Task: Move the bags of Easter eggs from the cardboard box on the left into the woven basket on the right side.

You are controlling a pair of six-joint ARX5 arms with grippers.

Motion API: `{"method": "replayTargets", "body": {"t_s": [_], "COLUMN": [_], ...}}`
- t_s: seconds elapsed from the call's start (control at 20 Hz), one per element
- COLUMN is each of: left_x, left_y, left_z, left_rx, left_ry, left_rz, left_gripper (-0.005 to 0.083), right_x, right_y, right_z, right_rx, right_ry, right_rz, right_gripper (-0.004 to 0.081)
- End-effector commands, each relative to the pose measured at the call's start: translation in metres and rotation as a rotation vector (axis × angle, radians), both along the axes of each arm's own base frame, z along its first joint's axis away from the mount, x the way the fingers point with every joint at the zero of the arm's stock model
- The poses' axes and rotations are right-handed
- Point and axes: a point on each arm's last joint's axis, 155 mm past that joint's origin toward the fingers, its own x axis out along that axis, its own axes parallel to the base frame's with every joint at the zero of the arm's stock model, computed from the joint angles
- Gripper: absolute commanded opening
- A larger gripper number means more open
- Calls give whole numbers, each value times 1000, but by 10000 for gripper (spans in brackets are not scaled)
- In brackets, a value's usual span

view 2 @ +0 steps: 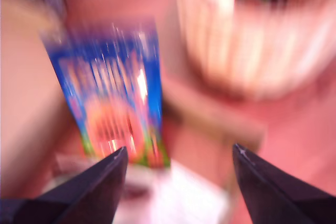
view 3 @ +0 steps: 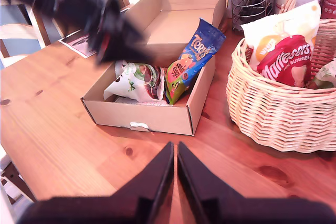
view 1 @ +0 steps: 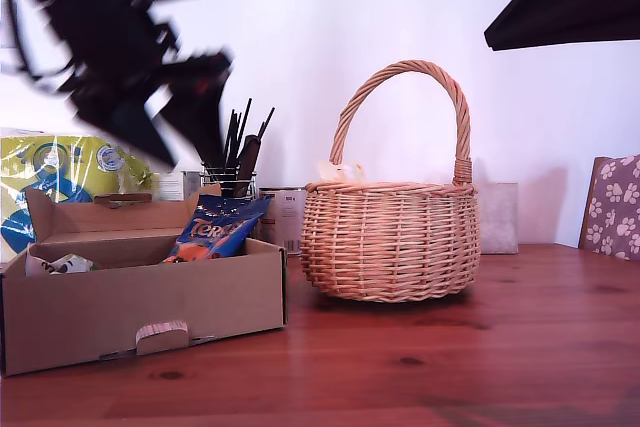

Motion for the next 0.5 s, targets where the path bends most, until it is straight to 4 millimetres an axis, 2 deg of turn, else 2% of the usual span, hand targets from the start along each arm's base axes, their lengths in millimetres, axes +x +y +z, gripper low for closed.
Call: {"method": "replayTargets", "body": {"t_s": [0.0, 0.1, 0.3, 0.45], "left_x": [7, 7, 23, 34], "left_y": [-7, -9, -16, -15], "left_z": [36, 30, 36, 16], "left_rx": [-65, -60, -106, -80], "left_ry": [-78, -63, -110, -89], "left_rz": [3, -7, 9, 21], "left_gripper": [581, 581, 581, 581], "right_x": [-1, -1, -1, -1], "right_y": [1, 2, 2, 2], "right_z": [2, 2, 3, 4], "right_rx": [6, 6, 20, 24], "right_ry": [-3, -3, 6, 2], "right_rz": [6, 7, 2, 2], "right_gripper": [-12, -12, -12, -12]}}
